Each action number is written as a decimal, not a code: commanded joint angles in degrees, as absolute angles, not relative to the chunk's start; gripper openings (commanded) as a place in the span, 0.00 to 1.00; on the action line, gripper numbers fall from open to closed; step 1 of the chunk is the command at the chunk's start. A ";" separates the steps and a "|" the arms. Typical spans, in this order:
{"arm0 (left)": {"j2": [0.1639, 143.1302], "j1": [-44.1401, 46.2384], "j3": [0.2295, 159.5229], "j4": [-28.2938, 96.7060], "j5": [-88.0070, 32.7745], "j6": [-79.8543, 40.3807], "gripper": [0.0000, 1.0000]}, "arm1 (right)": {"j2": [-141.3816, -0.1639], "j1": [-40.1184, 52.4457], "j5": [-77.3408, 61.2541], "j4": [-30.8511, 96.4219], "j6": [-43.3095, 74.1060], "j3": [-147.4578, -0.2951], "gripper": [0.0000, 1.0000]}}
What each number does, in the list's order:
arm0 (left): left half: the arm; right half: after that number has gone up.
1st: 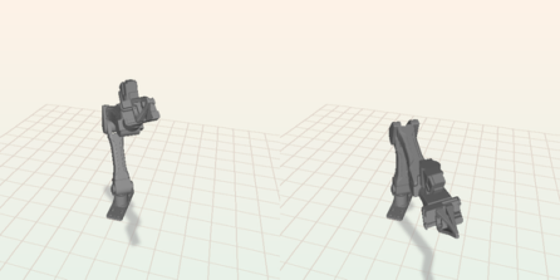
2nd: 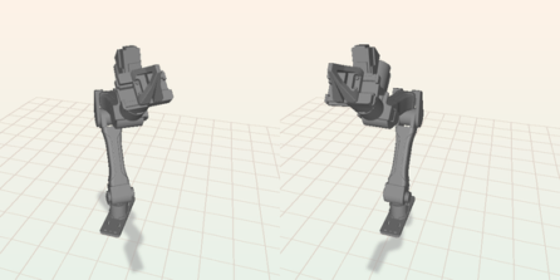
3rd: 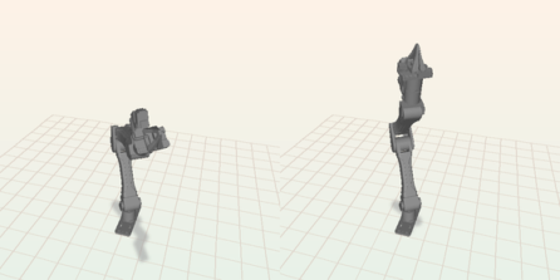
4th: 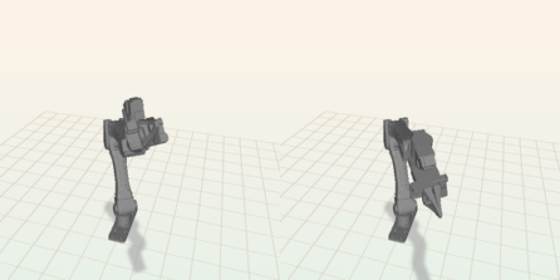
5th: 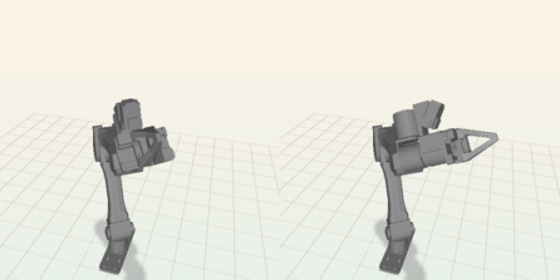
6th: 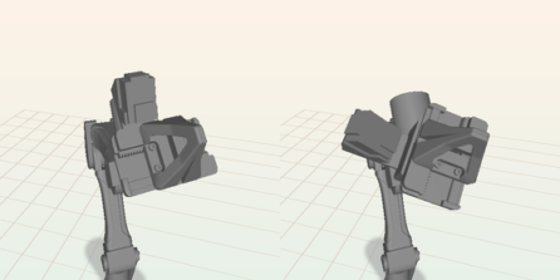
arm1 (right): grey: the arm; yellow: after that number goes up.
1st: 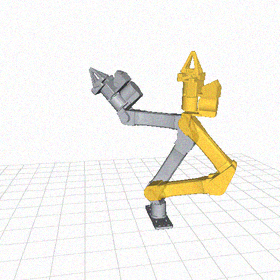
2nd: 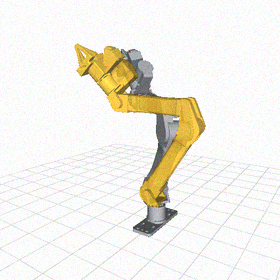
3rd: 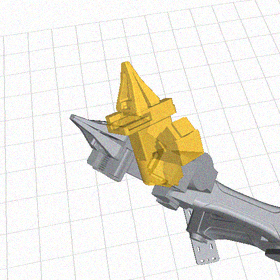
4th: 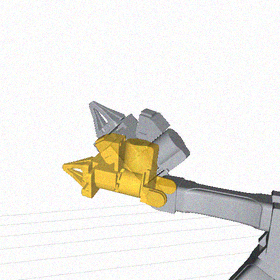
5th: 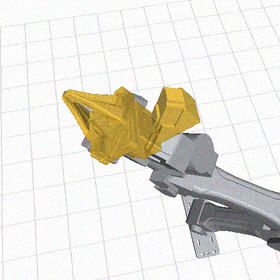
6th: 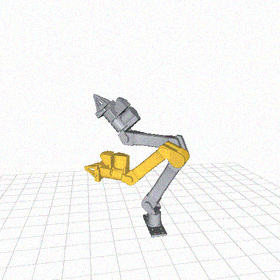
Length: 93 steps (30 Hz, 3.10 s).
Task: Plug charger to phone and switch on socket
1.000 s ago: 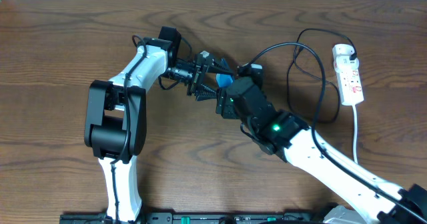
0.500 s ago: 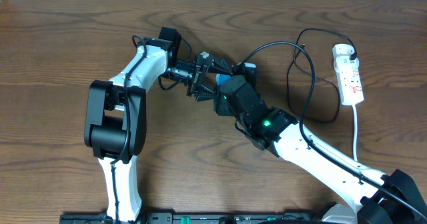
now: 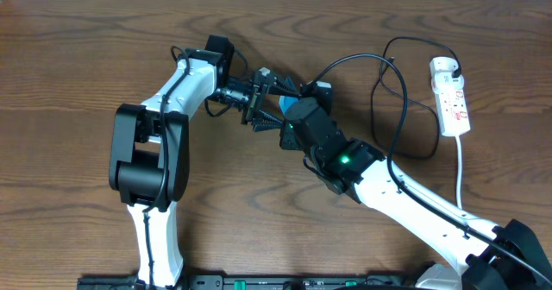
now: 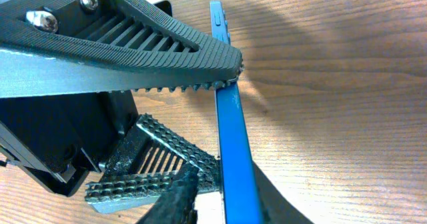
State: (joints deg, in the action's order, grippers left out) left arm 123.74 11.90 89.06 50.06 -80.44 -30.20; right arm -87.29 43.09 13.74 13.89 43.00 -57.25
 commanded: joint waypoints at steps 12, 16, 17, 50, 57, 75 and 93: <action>121.38 11.92 88.84 50.30 -80.66 -30.50 0.66 | -87.24 43.66 14.63 14.50 42.81 -58.06 0.01; 121.38 11.51 88.84 50.26 -80.34 -30.52 0.86 | -87.00 43.11 14.70 14.48 41.65 -58.06 0.01; 121.38 11.00 88.84 50.22 -80.31 -30.52 0.97 | -86.78 42.81 14.70 14.55 41.67 -58.06 0.01; 58.46 -6.42 88.03 84.64 8.47 -27.57 0.99 | -69.28 25.56 -7.01 -27.07 74.15 -25.85 0.01; 32.73 -6.42 71.13 82.26 13.13 -38.50 0.99 | -80.36 25.56 -13.32 -39.81 71.90 -25.85 0.01; 63.90 -4.99 27.07 -8.75 -42.76 -89.01 0.98 | -82.74 25.58 -12.51 -43.38 76.12 -25.85 0.01; 100.60 4.91 27.07 -71.77 -68.29 -98.98 0.98 | -82.74 26.41 -14.81 -44.34 93.43 -25.85 0.01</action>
